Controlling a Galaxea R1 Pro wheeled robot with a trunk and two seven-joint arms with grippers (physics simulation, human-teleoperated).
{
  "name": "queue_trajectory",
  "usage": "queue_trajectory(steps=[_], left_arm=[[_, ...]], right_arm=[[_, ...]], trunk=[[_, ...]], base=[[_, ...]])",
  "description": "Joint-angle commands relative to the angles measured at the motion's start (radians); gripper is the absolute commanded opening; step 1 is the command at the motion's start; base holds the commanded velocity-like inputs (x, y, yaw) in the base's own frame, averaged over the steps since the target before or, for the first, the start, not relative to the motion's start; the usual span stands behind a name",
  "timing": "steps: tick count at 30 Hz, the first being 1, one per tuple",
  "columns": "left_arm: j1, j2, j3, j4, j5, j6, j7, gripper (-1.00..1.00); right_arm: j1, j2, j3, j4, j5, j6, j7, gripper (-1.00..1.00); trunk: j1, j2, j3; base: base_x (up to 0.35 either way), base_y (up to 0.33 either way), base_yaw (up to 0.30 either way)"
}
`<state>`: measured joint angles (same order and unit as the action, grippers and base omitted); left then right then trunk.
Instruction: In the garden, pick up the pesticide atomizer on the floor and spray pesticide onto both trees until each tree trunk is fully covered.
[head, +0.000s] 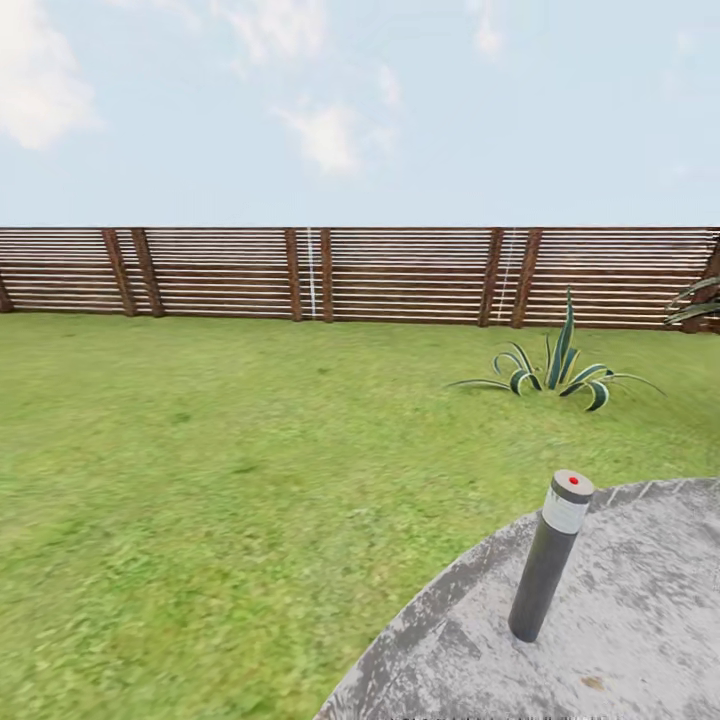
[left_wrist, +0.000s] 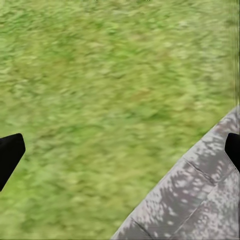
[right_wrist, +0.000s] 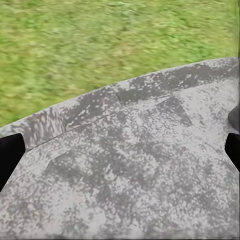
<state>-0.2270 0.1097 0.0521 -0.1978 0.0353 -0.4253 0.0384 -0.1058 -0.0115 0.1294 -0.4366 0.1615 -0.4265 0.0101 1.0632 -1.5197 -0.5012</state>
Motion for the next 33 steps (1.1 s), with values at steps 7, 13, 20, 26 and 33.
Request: queue_trajectory(steps=[7,13,20,26,33], left_arm=[[0.0,-0.001,0.0,0.0,0.001,0.0,0.0,1.0],[0.0,-0.001,0.0,0.0,0.0,0.0,0.0,1.0],[0.0,0.0,0.0,0.0,0.001,0.0,0.0,1.0],[0.0,0.001,0.0,0.0,0.0,0.0,0.0,1.0],[0.0,0.001,0.0,0.001,0.001,-0.001,0.0,1.0]], right_arm=[[0.0,-0.001,-0.002,0.006,0.0,0.001,0.003,1.0],[0.0,-0.001,-0.016,0.006,-0.002,0.0,-0.007,1.0],[0.0,-0.003,-0.181,-0.002,-0.001,-0.001,-0.071,1.0],[0.0,-0.005,-0.199,-0.004,-0.001,-0.002,-0.077,1.0],[0.0,-0.01,-0.201,-0.004,-0.002,-0.003,-0.073,1.0]], trunk=[[0.027,-0.049,-0.022],[0.05,-0.091,-0.041],[0.077,-0.14,-0.063],[0.1,-0.182,-0.082],[0.127,-0.231,-0.104]], base=[[0.0,0.0,-0.3],[0.0,0.0,-0.3],[0.0,0.0,-0.3],[0.0,0.0,-0.3],[0.0,0.0,-0.3]])
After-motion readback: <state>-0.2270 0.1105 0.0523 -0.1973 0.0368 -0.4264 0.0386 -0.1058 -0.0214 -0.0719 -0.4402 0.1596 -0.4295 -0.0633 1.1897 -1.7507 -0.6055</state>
